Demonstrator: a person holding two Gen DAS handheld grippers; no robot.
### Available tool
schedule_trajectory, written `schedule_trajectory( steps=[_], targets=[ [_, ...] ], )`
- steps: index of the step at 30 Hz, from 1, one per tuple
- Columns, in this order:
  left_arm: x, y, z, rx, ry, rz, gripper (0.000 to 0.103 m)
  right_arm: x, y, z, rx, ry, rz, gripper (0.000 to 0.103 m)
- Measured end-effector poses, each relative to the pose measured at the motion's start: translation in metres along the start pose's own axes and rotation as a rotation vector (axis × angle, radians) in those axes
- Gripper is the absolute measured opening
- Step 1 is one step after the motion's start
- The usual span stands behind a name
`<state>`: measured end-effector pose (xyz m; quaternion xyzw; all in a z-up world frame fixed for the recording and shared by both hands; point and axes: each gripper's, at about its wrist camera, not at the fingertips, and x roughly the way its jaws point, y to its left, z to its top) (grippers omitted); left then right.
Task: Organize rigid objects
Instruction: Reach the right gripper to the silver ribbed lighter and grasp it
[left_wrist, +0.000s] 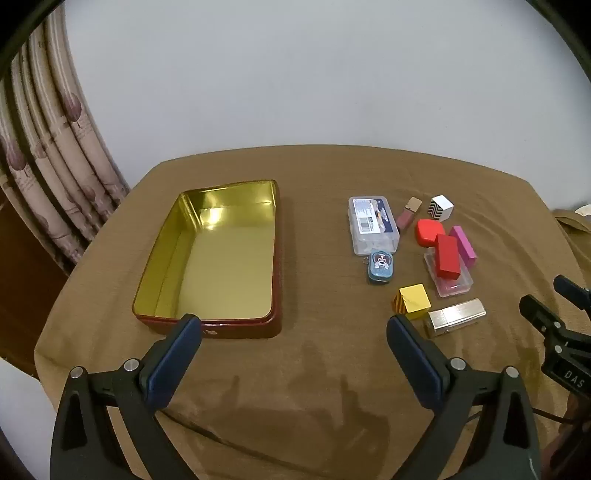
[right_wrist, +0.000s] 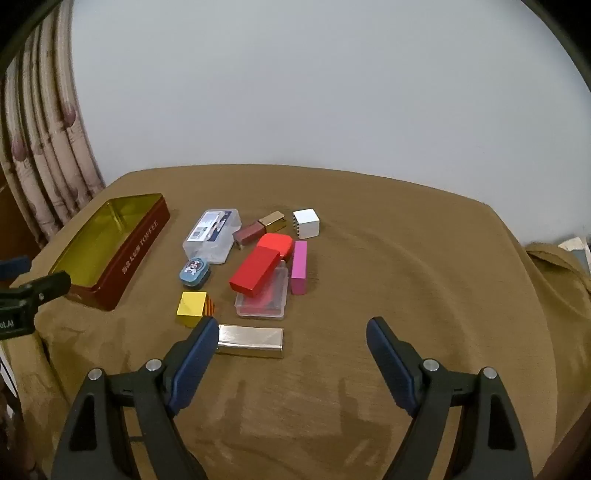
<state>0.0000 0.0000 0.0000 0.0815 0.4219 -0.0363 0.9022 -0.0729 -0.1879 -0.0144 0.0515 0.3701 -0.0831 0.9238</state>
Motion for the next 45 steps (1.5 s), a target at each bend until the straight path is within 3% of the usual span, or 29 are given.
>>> schedule_trajectory(
  steps=[10, 20, 28, 36, 45],
  targets=[
    [0.007, 0.000, 0.001, 0.007, 0.041, 0.012, 0.100, 0.008, -0.001, 0.002, -0.019, 0.012, 0.018, 0.085],
    [0.016, 0.005, -0.003, -0.009, 0.052, 0.001, 0.100, 0.015, 0.023, -0.015, -0.079, 0.037, 0.019, 0.085],
    [0.019, 0.006, -0.002, 0.011, 0.056, -0.003, 0.100, 0.035, 0.025, -0.012, -0.138, 0.105, 0.115, 0.085],
    [0.024, 0.004, -0.001, 0.017, 0.067, 0.006, 0.100, 0.069, 0.032, 0.001, -0.317, 0.207, 0.215, 0.085],
    [0.032, 0.004, -0.001, 0.025, 0.083, 0.020, 0.100, 0.101, 0.041, 0.000, -0.441, 0.280, 0.218, 0.084]
  ],
)
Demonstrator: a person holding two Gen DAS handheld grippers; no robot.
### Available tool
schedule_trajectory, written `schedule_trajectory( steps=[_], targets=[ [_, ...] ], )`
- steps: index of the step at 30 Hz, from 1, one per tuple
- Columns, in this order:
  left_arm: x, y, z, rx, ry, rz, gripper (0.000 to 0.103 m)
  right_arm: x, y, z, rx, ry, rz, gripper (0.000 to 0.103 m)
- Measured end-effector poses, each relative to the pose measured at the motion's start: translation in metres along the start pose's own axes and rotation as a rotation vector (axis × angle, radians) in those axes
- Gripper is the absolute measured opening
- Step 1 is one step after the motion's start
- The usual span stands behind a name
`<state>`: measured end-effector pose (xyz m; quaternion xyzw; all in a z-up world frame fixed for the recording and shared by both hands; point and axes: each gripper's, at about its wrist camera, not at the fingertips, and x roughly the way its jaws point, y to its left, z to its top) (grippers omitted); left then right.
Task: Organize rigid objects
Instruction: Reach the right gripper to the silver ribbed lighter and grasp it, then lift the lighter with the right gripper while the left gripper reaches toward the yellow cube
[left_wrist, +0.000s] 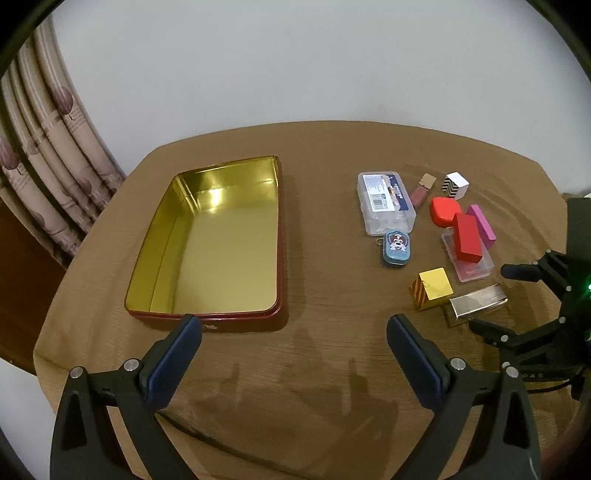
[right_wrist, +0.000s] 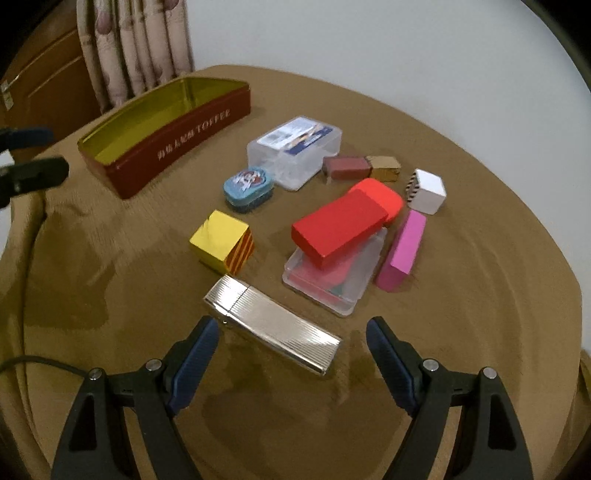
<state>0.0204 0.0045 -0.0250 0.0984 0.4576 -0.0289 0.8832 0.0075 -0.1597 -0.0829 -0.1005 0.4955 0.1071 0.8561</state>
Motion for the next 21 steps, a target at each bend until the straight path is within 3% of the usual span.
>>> schedule_trajectory(
  steps=[3, 4, 11, 21],
  targets=[
    [0.002, 0.001, 0.000, -0.003, 0.005, 0.004, 0.100, 0.009, 0.003, -0.001, -0.015, 0.004, 0.001, 0.080],
    [0.003, 0.001, 0.000, -0.003, 0.006, 0.006, 0.100, 0.011, 0.004, -0.001, -0.014, 0.013, 0.006, 0.071],
    [0.004, 0.001, 0.000, -0.006, 0.006, 0.011, 0.100, 0.012, 0.008, -0.001, 0.009, 0.011, 0.072, 0.037],
    [0.002, 0.002, -0.002, -0.003, 0.003, 0.008, 0.100, 0.016, 0.023, 0.005, 0.027, -0.031, 0.053, 0.037]
  ],
)
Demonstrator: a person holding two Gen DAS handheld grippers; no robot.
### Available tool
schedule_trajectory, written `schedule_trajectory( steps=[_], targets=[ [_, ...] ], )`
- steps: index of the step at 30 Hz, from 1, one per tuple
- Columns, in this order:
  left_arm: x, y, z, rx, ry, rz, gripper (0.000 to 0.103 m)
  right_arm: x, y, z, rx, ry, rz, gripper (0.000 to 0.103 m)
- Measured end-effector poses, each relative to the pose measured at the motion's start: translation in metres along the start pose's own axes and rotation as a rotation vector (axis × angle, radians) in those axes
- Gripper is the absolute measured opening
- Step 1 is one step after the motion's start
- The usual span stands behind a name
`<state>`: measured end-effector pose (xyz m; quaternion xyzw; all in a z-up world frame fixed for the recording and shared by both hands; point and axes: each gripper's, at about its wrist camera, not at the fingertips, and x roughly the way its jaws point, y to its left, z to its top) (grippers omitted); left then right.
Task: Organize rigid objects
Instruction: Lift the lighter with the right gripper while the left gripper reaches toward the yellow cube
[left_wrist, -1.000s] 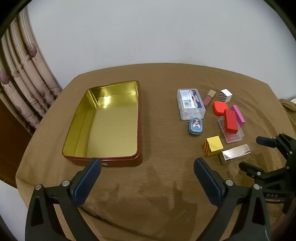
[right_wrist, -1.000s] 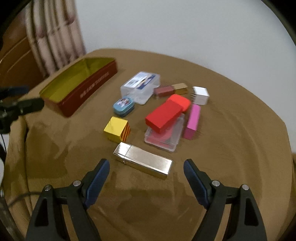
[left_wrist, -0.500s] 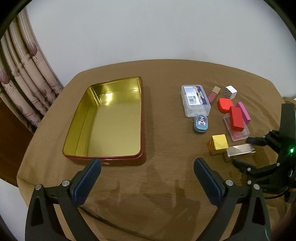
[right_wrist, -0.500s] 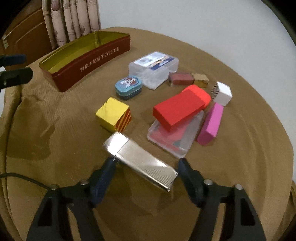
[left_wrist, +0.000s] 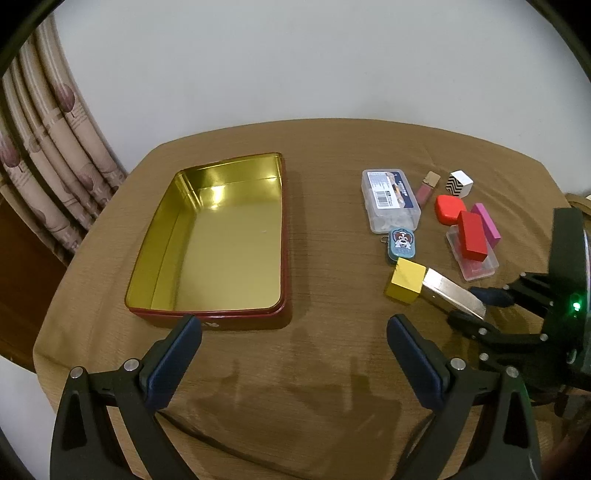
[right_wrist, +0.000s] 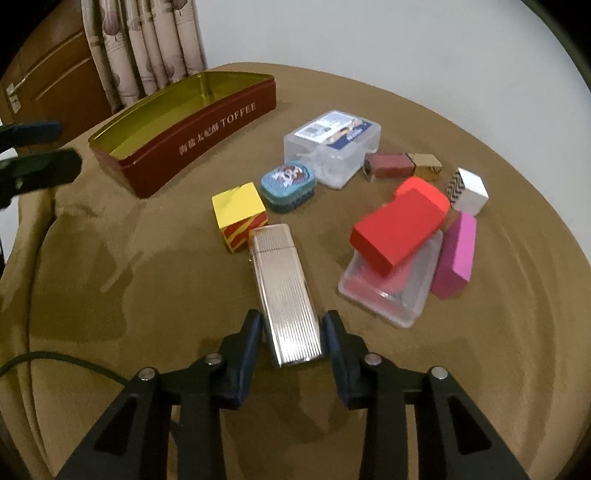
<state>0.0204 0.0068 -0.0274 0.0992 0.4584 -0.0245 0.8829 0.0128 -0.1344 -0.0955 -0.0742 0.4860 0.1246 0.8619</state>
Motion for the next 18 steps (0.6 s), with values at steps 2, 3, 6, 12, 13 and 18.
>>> schedule_trajectory(
  steps=[2, 3, 6, 12, 13, 18],
  targets=[
    [0.000, 0.000, 0.000, 0.002, -0.001, 0.000, 0.100, 0.002, 0.001, 0.003, -0.003, -0.013, -0.007, 0.037],
    [0.000, -0.001, 0.000, 0.002, 0.000, 0.001, 0.100, 0.004, 0.003, 0.005, -0.004, -0.014, -0.006, 0.037],
    [0.000, -0.001, -0.001, 0.001, 0.003, -0.002, 0.100, 0.006, 0.006, 0.007, -0.016, -0.024, -0.020, 0.037],
    [0.004, -0.003, -0.002, 0.005, 0.002, 0.000, 0.100, 0.000, 0.007, -0.001, 0.000, -0.058, -0.026, 0.030],
    [0.005, -0.004, -0.002, 0.006, 0.004, 0.000, 0.100, -0.002, 0.007, -0.003, 0.006, -0.062, -0.029, 0.030],
    [0.007, -0.009, -0.001, 0.019, -0.001, -0.009, 0.100, -0.014, 0.004, -0.023, 0.034, -0.072, -0.053, 0.030]
  ],
)
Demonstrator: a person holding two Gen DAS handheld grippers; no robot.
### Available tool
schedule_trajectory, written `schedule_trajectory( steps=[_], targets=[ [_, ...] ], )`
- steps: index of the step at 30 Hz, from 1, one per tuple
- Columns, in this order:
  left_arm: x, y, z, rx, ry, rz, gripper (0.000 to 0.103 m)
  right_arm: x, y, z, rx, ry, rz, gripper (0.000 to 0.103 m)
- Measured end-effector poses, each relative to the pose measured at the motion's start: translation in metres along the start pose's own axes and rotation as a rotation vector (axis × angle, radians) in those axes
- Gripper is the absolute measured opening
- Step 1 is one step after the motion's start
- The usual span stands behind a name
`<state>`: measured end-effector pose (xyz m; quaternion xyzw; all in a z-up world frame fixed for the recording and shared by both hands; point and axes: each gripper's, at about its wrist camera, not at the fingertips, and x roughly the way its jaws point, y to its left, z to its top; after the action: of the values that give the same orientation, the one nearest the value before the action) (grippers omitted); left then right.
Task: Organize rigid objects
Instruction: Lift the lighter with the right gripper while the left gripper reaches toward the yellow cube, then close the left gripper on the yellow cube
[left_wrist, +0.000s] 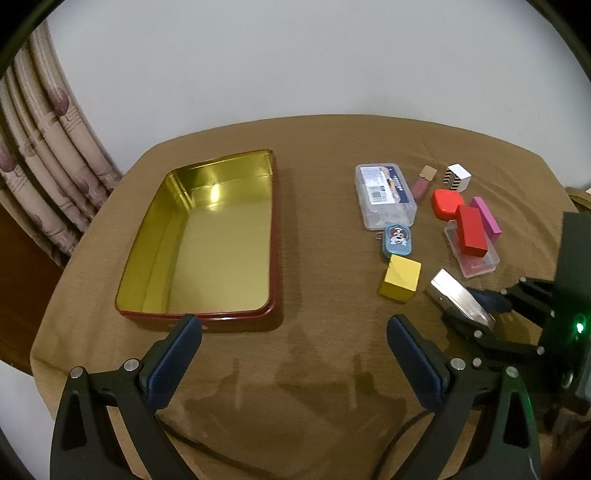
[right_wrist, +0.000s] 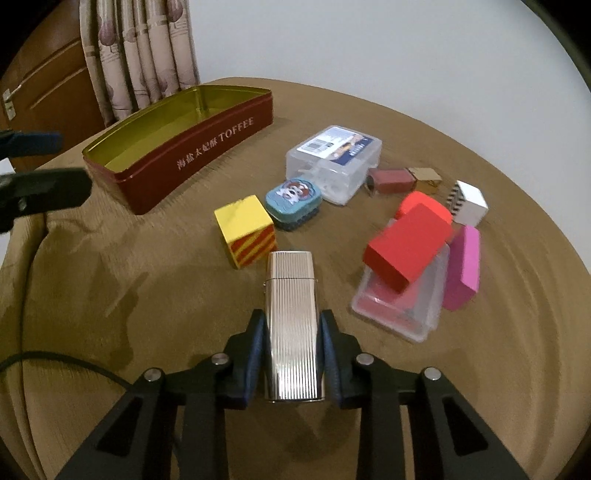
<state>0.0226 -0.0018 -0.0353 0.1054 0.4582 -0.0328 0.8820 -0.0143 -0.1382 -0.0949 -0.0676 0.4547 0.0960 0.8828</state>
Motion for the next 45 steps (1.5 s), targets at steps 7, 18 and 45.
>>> schedule_trajectory(
  steps=[7, 18, 45],
  targets=[
    [0.006, -0.020, 0.006, 0.043, -0.019, -0.040, 0.100, -0.024, -0.030, -0.029, 0.100, 0.011, -0.090, 0.030],
    [0.032, -0.048, 0.012, 0.097, 0.006, -0.112, 0.100, -0.051, -0.102, -0.070, 0.350, 0.015, -0.313, 0.030],
    [0.093, -0.073, 0.025, 0.107, 0.144, -0.206, 0.055, -0.016, -0.160, -0.033, 0.600, -0.067, -0.494, 0.030]
  ],
)
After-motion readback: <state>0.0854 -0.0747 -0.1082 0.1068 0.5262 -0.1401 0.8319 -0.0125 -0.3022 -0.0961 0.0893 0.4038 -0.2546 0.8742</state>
